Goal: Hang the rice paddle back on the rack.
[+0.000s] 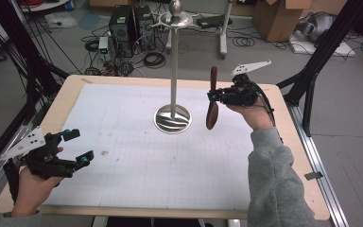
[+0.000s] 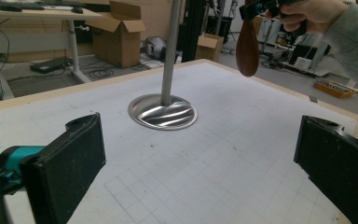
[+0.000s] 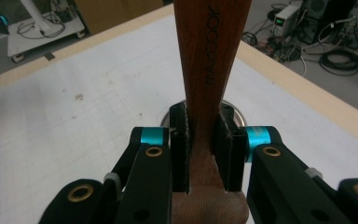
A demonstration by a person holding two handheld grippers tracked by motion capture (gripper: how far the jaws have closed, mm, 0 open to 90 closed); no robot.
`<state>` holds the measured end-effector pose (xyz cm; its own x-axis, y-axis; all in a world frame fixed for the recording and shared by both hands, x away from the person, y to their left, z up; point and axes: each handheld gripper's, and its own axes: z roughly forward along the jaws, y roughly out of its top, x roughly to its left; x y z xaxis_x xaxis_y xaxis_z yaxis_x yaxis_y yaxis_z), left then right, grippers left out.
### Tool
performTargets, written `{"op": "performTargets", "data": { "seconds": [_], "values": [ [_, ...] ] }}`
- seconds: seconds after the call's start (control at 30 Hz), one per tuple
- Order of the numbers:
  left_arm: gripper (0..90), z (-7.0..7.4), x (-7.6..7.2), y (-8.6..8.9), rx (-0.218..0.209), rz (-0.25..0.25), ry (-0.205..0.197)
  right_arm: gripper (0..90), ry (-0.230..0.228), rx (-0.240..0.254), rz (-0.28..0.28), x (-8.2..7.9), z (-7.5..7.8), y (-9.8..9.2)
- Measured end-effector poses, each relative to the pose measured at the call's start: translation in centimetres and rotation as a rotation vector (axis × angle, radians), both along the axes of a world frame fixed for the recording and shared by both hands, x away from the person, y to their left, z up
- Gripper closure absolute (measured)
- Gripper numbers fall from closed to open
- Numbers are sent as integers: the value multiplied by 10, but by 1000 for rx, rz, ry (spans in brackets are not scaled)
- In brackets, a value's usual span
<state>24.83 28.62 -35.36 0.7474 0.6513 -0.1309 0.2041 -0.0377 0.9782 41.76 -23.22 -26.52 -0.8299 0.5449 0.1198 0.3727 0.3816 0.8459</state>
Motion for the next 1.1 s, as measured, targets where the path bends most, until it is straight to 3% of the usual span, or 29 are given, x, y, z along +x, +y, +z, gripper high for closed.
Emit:
{"op": "performTargets", "data": {
  "seconds": [0.27,0.47,0.57,1.1],
  "values": [
    [23,2,-2,-4,0,-16,1,776,-34,16,51,6,14,7],
    [23,8,-4,-6,11,-21,-21,776,-38,8,40,11,21,10],
    [23,8,-4,-5,8,-19,-23,776,-44,29,45,11,26,11],
    [23,3,-8,-2,25,-6,-5,776,-88,48,41,16,47,19]
  ]
}}
